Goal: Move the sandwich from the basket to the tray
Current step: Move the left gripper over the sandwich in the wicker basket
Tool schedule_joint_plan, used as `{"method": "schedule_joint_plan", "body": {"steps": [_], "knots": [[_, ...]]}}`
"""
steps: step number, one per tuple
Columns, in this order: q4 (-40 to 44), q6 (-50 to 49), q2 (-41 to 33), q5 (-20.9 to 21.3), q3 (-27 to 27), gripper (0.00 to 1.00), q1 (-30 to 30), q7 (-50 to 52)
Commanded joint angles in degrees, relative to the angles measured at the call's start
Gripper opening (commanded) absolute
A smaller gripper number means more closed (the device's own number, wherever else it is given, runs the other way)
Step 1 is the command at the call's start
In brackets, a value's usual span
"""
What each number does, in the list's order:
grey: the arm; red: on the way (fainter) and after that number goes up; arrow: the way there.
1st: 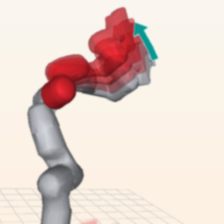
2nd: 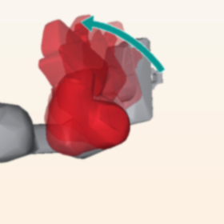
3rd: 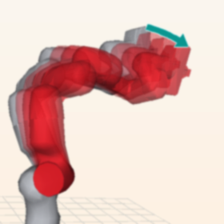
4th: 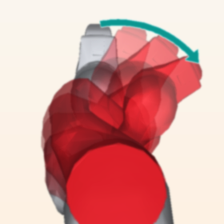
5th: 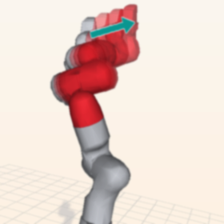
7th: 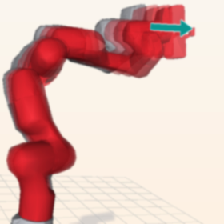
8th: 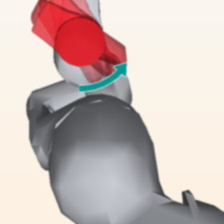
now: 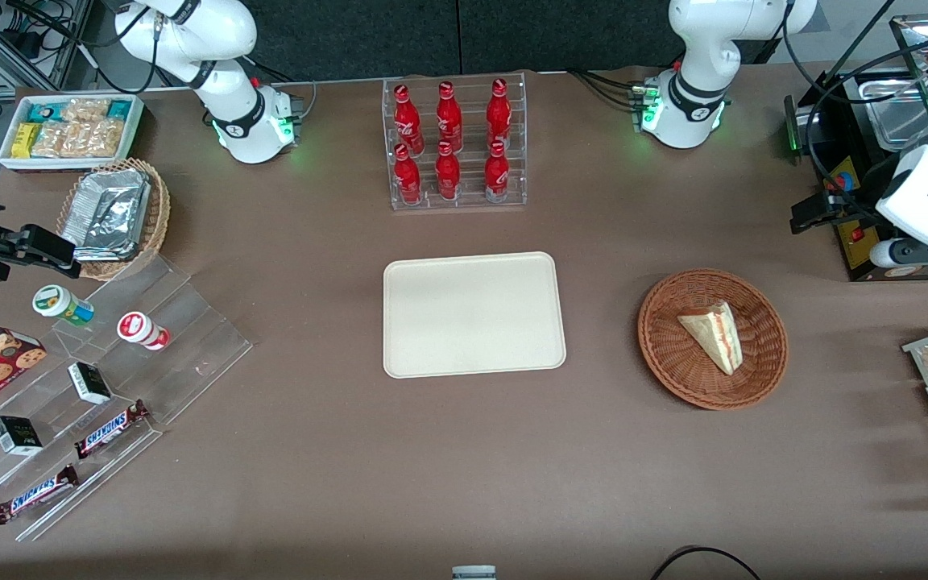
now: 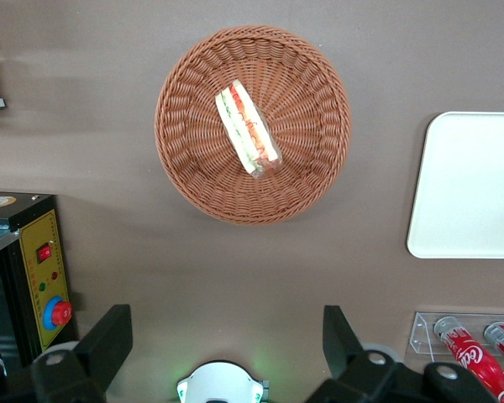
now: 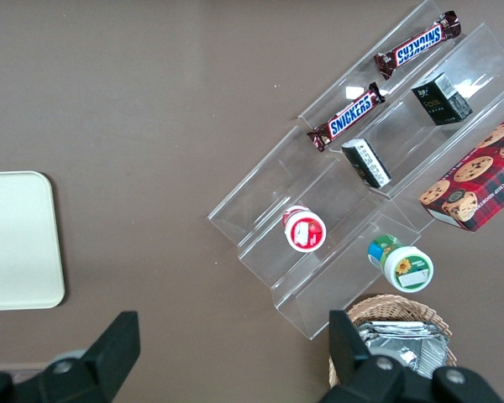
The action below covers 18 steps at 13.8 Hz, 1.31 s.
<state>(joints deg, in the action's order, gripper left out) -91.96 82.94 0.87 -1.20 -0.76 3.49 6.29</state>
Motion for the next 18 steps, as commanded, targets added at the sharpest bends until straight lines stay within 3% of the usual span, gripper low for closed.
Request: {"method": "schedule_joint_plan", "body": {"steps": [1, 6, 12, 18], "knots": [[0.6, -1.4, -0.8, 0.6, -0.6, 1.0, 0.6, -0.7], [-6.8, 2.2, -0.9, 0.8, -0.6, 1.0, 0.5, -0.2], [-24.6, 24.2, -1.0, 0.8, -0.6, 1.0, 0.4, 8.6], [-33.3, 44.6, 2.1, 0.8, -0.4, 1.0, 0.6, 25.0]]}}
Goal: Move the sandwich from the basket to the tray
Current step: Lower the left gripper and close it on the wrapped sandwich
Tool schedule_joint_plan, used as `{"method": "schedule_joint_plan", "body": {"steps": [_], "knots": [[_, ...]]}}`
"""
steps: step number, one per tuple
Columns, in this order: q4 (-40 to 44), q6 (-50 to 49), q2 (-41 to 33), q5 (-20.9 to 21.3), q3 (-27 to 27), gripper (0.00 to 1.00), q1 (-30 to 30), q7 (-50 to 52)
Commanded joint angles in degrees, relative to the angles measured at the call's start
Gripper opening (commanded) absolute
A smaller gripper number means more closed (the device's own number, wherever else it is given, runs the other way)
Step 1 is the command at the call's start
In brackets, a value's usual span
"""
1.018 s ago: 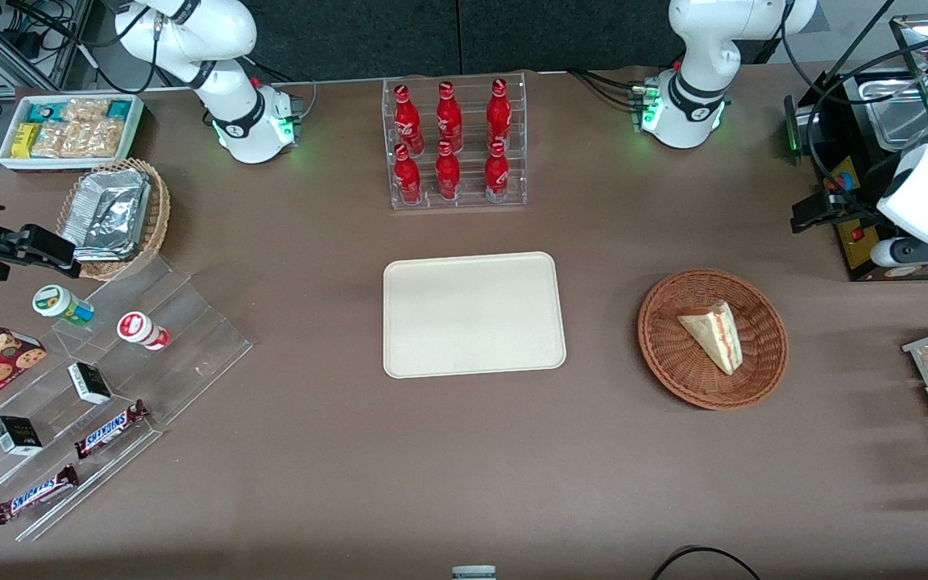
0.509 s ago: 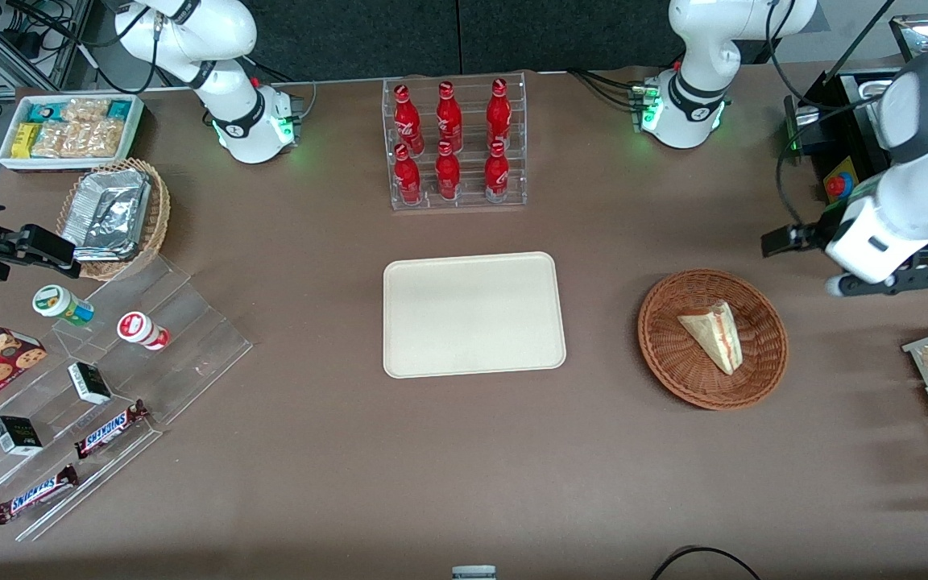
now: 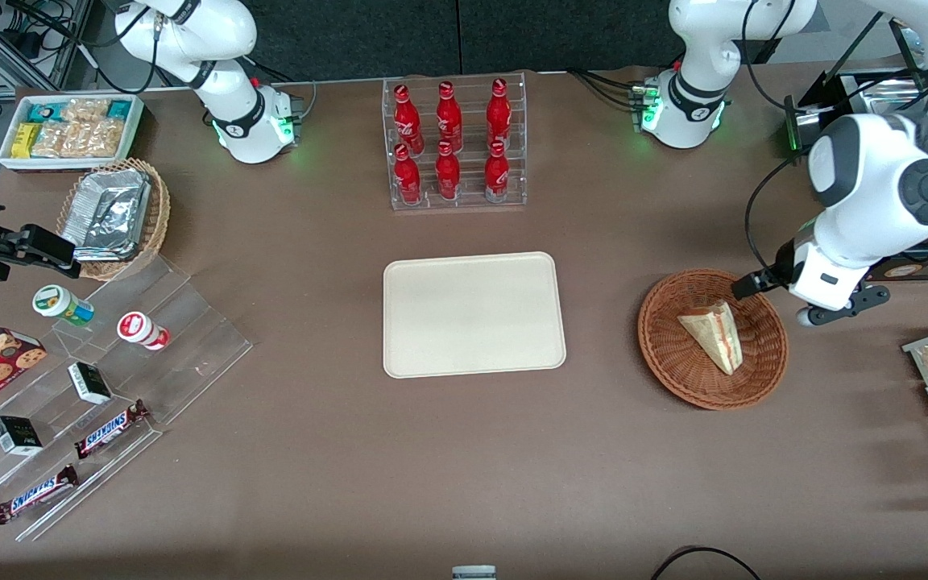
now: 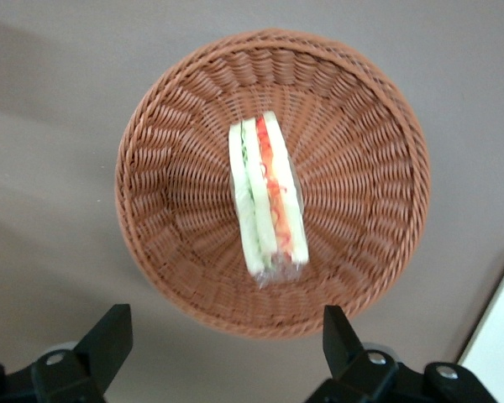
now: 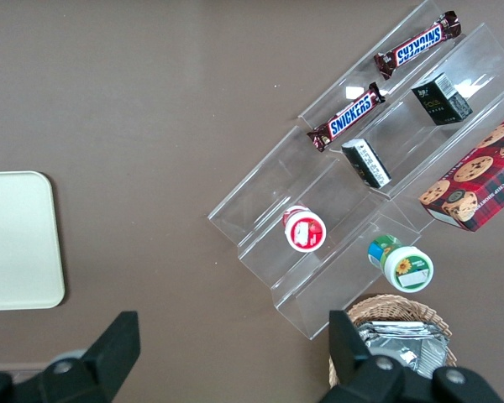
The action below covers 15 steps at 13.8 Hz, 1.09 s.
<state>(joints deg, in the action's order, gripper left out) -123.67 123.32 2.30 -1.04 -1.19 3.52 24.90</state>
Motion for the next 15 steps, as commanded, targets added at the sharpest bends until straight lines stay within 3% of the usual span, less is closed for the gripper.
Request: {"method": "schedule_joint_plan", "body": {"steps": [1, 6, 15], "knots": [[-2.0, 6.5, 1.7, 0.7, 0.1, 1.0, 0.8, 9.3], [-3.4, 14.2, 5.8, 0.6, 0.4, 1.0, 1.0, 14.4], [-5.7, 22.5, 11.7, 0.3, 0.7, 1.0, 1.6, 14.8]]}}
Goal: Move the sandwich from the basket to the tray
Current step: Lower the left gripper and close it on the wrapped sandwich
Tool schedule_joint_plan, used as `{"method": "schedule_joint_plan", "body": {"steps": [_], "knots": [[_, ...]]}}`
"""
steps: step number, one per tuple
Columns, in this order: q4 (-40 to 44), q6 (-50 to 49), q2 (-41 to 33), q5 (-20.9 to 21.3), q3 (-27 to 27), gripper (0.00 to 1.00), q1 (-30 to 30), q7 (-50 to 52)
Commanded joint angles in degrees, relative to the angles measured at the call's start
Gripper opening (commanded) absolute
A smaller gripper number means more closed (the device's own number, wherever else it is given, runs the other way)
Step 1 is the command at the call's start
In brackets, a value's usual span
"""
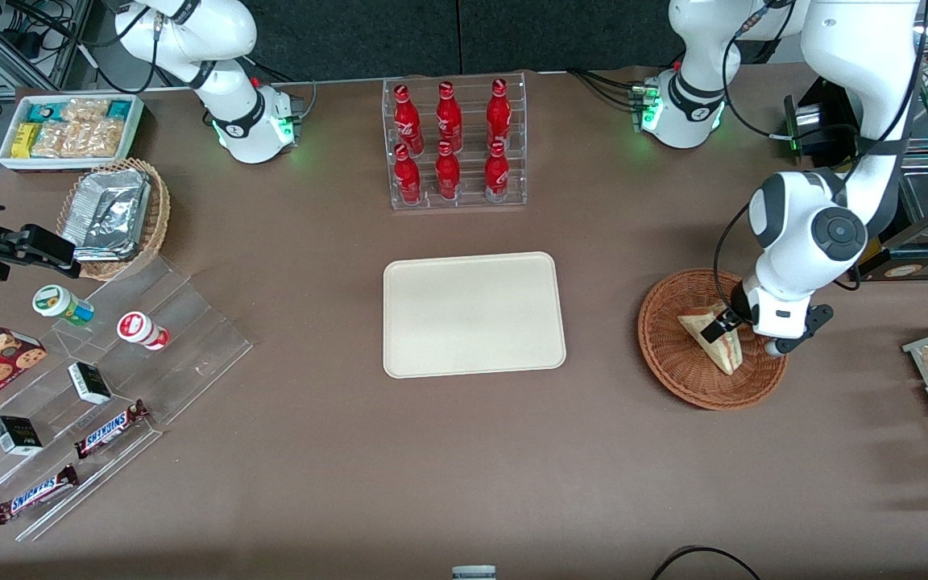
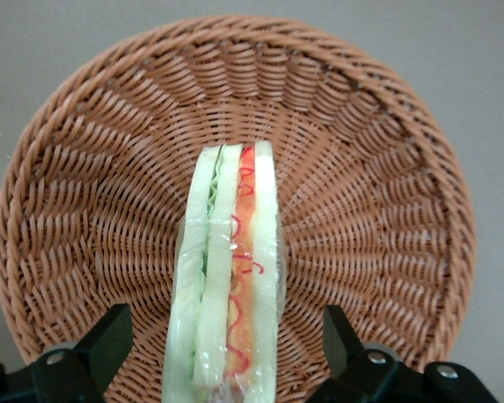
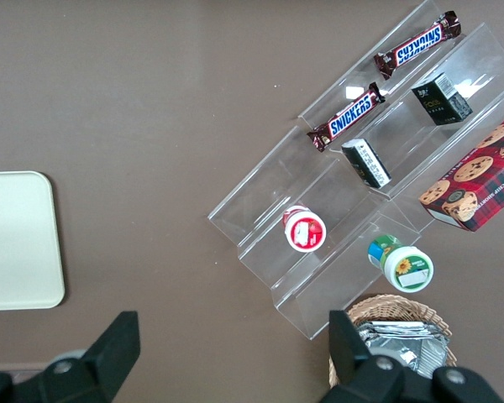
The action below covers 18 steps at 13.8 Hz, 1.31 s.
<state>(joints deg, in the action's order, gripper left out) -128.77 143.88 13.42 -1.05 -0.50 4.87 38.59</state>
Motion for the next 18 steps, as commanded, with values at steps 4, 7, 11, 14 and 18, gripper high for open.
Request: {"method": "schedule_joint_plan", "body": {"steps": [4, 7, 11, 14, 18], "knots": [[-1.4, 1.8, 0.9, -0.5, 0.1, 0.41, 0.2, 1.9], [-1.2, 1.6, 0.9, -0.5, 0.1, 0.0, 0.2, 4.2], [1.1, -2.2, 1.7, -0.4, 0.8, 0.0, 0.4, 4.0], [7.3, -11.0, 1.8, -0.4, 0.9, 0.0, 1.7, 3.9], [17.9, -26.0, 1.6, 0.2, 0.9, 0.0, 5.1, 3.1]]}}
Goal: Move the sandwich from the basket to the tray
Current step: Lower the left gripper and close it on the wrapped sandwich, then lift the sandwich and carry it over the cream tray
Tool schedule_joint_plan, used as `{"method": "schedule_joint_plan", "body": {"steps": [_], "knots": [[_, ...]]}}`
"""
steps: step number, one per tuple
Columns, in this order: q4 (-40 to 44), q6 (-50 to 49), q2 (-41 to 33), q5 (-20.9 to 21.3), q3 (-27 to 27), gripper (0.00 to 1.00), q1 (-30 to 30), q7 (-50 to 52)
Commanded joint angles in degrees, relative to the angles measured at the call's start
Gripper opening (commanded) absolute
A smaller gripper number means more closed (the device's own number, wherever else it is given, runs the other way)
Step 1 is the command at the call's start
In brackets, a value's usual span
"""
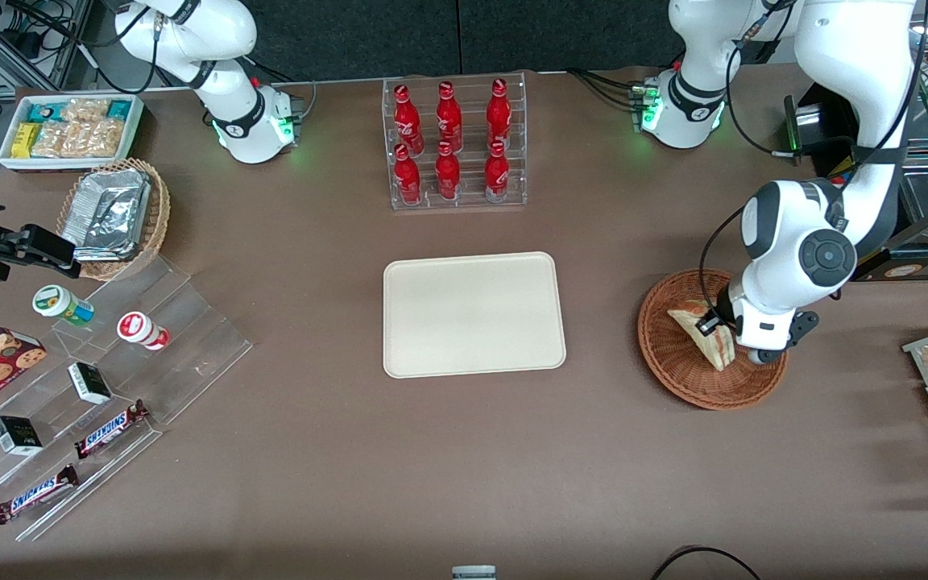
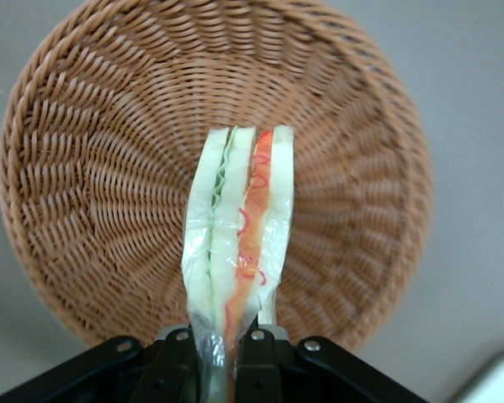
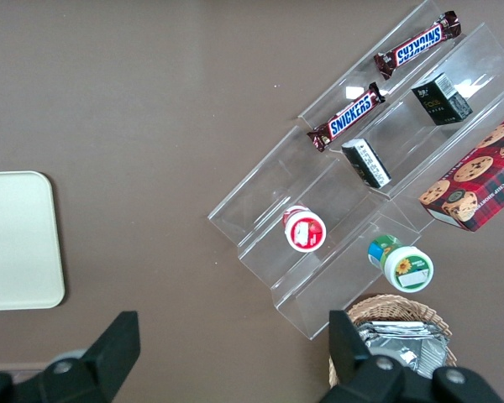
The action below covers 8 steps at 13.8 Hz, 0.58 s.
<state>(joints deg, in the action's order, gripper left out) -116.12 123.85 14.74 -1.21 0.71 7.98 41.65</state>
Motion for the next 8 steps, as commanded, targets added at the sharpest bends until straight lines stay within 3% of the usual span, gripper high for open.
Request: {"method": "schedule_joint_plan", "body": {"steps": [1, 8], "knots": [[6.9, -7.6, 0.3, 0.3, -0.2, 0.0, 3.0, 0.1], [11.4, -6.9, 3.5, -0.3, -0.2, 0.0, 20.9, 0.9]]}}
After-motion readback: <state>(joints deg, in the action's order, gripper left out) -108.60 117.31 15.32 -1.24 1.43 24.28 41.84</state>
